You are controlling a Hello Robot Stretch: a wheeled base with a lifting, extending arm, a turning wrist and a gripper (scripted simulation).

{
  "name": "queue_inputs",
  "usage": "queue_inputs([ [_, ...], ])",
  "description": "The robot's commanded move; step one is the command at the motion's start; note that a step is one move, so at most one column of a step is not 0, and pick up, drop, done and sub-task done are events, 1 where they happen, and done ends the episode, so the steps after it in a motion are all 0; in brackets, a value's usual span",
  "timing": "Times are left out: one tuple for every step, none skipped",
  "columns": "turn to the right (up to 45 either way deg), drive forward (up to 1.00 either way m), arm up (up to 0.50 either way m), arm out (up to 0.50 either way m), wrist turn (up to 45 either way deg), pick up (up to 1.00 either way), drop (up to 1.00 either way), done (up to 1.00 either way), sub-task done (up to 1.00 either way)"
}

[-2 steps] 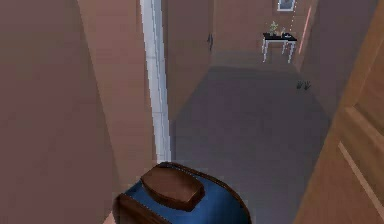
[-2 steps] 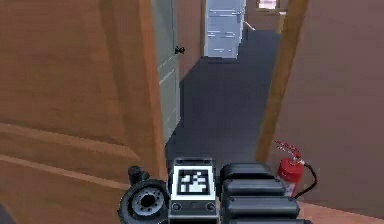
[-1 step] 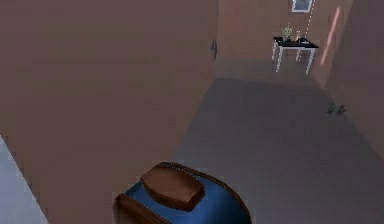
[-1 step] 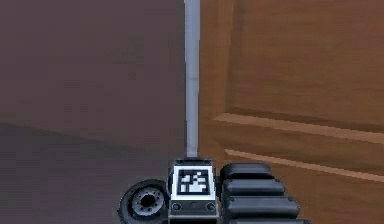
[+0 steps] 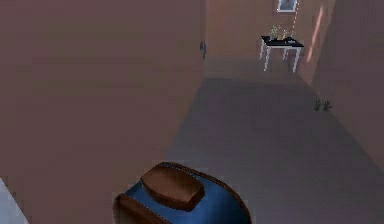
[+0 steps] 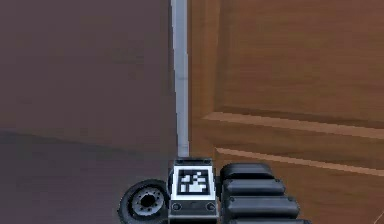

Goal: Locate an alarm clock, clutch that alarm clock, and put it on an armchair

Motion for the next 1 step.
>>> queue_inputs([
  [0.0, 0.35, 0.00, 0.00, 0.0, 0.00, 0.00, 0.00, 0.00],
])
